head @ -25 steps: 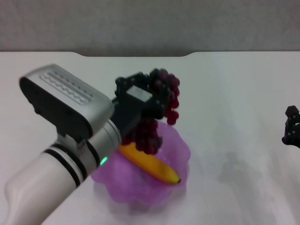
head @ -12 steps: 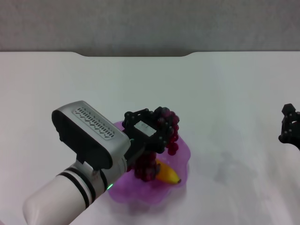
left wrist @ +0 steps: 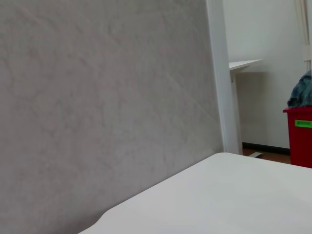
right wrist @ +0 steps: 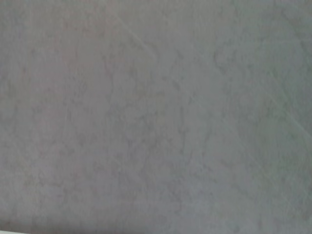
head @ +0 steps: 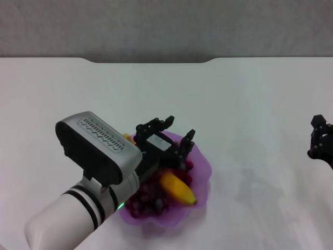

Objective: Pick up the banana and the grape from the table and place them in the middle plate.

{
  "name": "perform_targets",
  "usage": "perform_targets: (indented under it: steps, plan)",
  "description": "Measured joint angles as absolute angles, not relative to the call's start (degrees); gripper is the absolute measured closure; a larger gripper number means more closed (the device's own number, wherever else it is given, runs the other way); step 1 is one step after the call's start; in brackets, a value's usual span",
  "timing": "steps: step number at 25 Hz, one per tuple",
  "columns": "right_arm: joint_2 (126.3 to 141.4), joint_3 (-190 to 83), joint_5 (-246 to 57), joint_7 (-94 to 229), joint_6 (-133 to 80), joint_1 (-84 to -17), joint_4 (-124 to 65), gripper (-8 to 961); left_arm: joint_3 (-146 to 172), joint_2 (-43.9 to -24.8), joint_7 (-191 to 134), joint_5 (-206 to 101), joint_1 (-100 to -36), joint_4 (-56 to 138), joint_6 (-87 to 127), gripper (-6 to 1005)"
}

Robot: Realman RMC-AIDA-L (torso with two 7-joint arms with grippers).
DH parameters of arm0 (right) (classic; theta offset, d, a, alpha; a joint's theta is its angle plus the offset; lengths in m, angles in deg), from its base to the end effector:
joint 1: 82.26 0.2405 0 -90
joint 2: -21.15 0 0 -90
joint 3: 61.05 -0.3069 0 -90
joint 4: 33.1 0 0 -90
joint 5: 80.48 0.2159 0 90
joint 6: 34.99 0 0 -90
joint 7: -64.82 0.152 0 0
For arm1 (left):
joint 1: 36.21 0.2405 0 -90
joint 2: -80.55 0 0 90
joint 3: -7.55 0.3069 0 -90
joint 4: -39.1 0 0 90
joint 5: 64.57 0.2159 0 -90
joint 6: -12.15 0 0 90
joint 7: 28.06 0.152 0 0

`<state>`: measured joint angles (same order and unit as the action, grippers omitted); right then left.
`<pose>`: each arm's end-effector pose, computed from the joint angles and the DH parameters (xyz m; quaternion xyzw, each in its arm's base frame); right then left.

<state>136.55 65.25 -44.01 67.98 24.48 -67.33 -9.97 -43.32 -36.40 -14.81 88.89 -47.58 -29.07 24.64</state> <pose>0.3852 0.3272 -0.0457 -0.7268 0.2255 0.2635 0.5928 -0.2147 0.3289 -0.1339 -0.8714 -0.1548 -0.2126 0.4141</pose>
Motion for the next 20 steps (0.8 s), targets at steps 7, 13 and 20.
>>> perform_targets:
  steps: [7, 13, 20]
  plan:
    - [136.55, 65.25, -44.01, 67.99, 24.56, -67.35, -9.94, 953, -44.03, -36.42, -14.83, 88.74, -47.56, -28.85, 24.63, 267]
    - [136.55, 65.25, -44.0, 67.99, 24.35, -67.41, -9.9, 953, -44.74, -36.13, -14.77, 88.9, -46.97, -28.62, 33.53, 230]
    - [136.46, 65.25, -44.01, 67.99, 24.34, -67.41, -10.29, 953, -44.69, -35.92, -16.7, 89.04, -46.79, -22.56, 51.79, 230]
